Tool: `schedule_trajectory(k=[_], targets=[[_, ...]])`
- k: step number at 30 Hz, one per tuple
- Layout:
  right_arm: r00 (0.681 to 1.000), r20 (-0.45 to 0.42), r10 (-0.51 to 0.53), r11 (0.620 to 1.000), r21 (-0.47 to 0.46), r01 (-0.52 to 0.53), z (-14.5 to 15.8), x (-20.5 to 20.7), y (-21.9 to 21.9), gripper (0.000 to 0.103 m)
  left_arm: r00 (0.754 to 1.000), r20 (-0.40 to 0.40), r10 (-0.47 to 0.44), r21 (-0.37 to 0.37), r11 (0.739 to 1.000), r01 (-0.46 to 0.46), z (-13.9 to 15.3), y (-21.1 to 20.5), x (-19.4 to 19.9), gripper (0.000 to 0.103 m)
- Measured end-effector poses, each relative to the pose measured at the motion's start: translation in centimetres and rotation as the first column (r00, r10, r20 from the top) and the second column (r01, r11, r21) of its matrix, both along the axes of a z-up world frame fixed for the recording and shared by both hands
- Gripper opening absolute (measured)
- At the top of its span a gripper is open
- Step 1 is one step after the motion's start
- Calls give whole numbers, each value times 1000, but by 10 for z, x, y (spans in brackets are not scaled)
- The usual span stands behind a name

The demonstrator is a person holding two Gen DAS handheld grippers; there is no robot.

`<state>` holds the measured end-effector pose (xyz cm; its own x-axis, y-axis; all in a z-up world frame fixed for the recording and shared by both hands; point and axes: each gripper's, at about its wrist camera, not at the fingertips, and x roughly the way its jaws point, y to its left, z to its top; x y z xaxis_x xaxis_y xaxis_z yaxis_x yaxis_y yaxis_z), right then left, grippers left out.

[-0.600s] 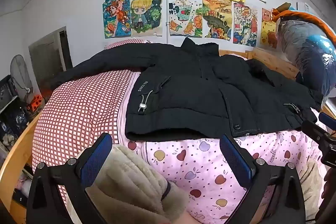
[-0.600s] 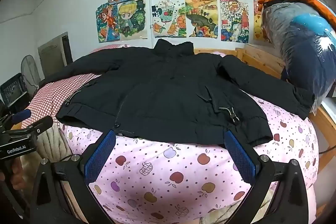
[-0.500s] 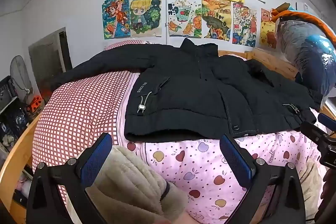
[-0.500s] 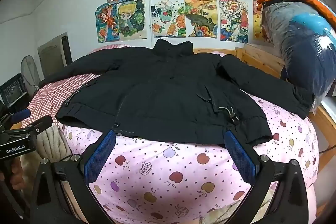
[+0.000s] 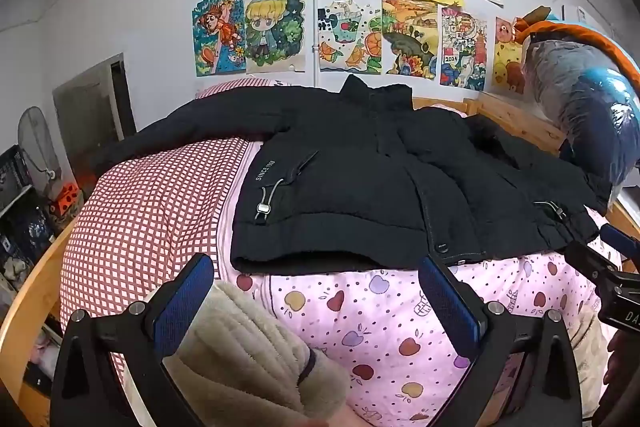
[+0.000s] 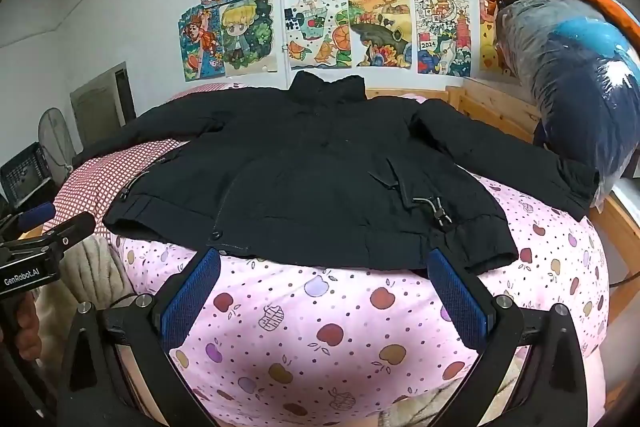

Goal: Fold large clothes

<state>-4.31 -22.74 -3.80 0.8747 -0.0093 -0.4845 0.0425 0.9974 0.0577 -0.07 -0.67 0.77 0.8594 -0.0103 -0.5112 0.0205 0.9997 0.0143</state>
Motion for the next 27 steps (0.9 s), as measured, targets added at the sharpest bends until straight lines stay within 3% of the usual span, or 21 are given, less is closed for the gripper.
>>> schedule_trajectory(k=[27], targets=[[1000,1,-8,1000,15,8,-7,-5,-7,102,1000,-1,21,14,1000,-21,-7,2,-1,103]])
